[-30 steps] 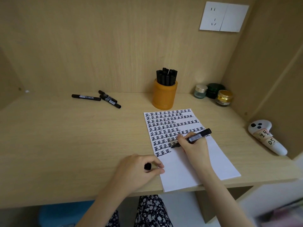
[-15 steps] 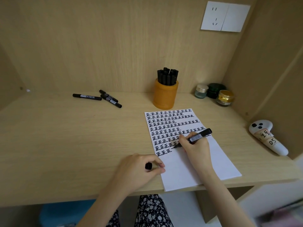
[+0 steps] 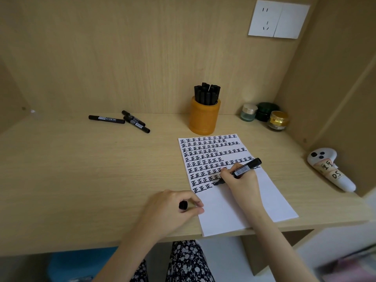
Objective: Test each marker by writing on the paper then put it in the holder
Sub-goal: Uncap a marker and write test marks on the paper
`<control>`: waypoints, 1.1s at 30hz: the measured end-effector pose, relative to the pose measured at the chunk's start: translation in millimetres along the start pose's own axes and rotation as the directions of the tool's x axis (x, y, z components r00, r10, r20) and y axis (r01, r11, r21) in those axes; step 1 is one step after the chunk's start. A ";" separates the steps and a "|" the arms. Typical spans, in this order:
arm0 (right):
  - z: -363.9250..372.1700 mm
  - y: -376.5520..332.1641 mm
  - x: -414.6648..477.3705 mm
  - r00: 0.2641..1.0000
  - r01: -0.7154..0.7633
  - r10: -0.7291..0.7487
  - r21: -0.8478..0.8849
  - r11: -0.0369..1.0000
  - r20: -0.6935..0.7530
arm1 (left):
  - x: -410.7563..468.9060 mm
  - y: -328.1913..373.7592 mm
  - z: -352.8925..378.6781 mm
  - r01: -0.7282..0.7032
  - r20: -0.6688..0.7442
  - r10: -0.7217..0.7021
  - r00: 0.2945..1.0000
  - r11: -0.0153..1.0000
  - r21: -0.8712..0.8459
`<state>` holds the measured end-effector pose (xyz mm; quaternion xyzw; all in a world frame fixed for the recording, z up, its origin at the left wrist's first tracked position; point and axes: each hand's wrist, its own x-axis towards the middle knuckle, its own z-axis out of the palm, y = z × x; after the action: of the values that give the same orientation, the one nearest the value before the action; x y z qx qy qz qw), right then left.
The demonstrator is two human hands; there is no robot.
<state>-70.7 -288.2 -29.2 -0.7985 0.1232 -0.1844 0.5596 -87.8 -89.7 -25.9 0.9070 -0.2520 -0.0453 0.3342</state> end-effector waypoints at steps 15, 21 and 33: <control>0.8 -0.1 0.2 1.000 0.016 -0.016 -0.012 1.000 -0.023 | 0.4 -2.3 0.8 0.005 0.012 -0.005 1.000 1.000 0.018; -0.1 1.5 0.8 1.000 0.006 -0.006 0.020 1.000 -0.014 | 0.3 -1.3 0.8 0.003 0.006 -0.003 1.000 1.000 0.007; 0.1 -1.1 -0.9 1.000 0.009 -0.009 -0.005 1.000 0.012 | 0.7 -1.3 0.6 0.005 0.005 -0.006 1.000 1.000 0.029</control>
<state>-71.4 -287.4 -28.4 -0.8017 0.1166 -0.1816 0.5574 -86.8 -89.5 -27.1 0.9123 -0.2511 -0.0451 0.3203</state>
